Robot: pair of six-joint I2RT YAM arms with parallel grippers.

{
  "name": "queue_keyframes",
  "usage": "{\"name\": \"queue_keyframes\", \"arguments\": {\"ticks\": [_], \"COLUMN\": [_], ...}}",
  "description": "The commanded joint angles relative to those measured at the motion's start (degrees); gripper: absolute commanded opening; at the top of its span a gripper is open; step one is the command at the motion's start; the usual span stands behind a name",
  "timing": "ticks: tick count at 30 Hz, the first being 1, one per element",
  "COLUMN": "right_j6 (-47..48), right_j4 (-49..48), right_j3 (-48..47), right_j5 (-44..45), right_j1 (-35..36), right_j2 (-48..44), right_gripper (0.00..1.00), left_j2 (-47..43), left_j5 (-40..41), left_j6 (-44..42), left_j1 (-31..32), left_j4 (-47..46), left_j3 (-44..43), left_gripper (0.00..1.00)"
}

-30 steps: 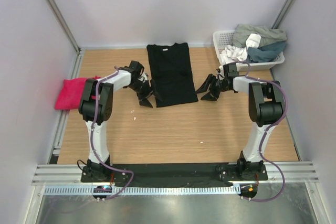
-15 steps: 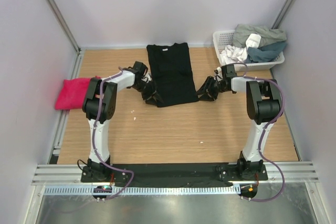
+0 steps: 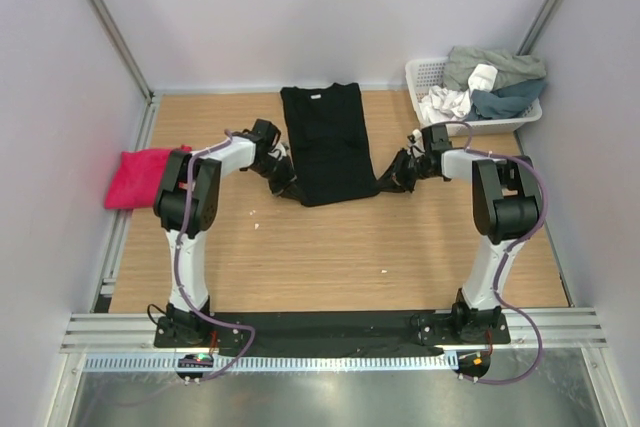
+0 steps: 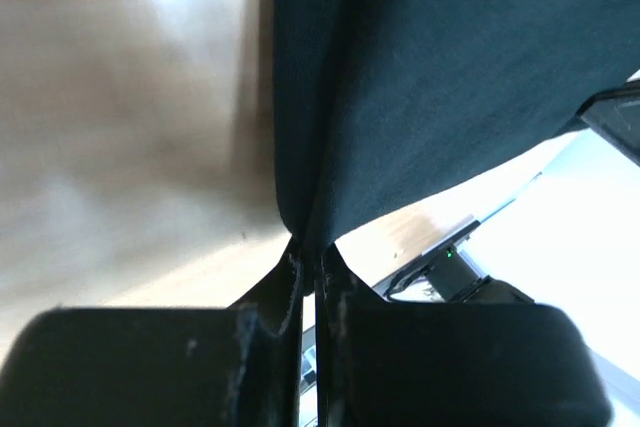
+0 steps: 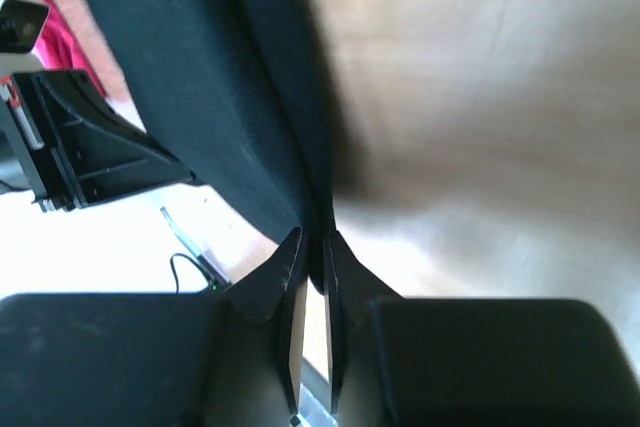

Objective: Fold and stack the t-shirts
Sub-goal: Fold the tshirt

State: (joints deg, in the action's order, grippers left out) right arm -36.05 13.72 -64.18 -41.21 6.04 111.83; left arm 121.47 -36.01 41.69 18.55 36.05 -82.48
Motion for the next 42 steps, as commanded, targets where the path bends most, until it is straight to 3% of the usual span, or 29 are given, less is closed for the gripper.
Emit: {"name": "queue_keyframes", "arguments": {"ticks": [1,4,14,22,32,42], "right_j6": [0.5,0.2,-0.5,2.3,0.5,-2.0], "right_j4": [1.0,1.4,4.3,10.4,6.5,1.7], "right_j3": [2.3,4.8,13.0,13.2,12.4,-7.8], "right_j5": [-1.6,-1.4,-0.7,-0.1,0.5,-0.9], "right_j1": [0.4,0.4,0.4,0.6,1.1,1.1], "right_j2": [-8.0,-12.7,-27.7,-35.4,-31.7,-16.7], "right_gripper": [0.15,0.02,0.02,0.01,0.01,0.01], "left_j2": [-7.5,-11.3,-24.2,-32.3,-33.0,-24.7], "left_j5": [-0.6,-0.6,-0.6,0.3,3.3,3.1], "left_j6": [-0.6,-1.4,-4.5,-7.1,-7.7,-9.4], "left_j1": [0.2,0.3,1.4,4.2,3.9,-0.7], "left_j4": [0.1,0.2,2.8,3.8,4.1,5.5], "left_j3": [0.9,2.1,7.1,11.3,14.3,-1.3], "left_gripper": [0.0,0.0,0.0,0.0,0.0,0.0]}}
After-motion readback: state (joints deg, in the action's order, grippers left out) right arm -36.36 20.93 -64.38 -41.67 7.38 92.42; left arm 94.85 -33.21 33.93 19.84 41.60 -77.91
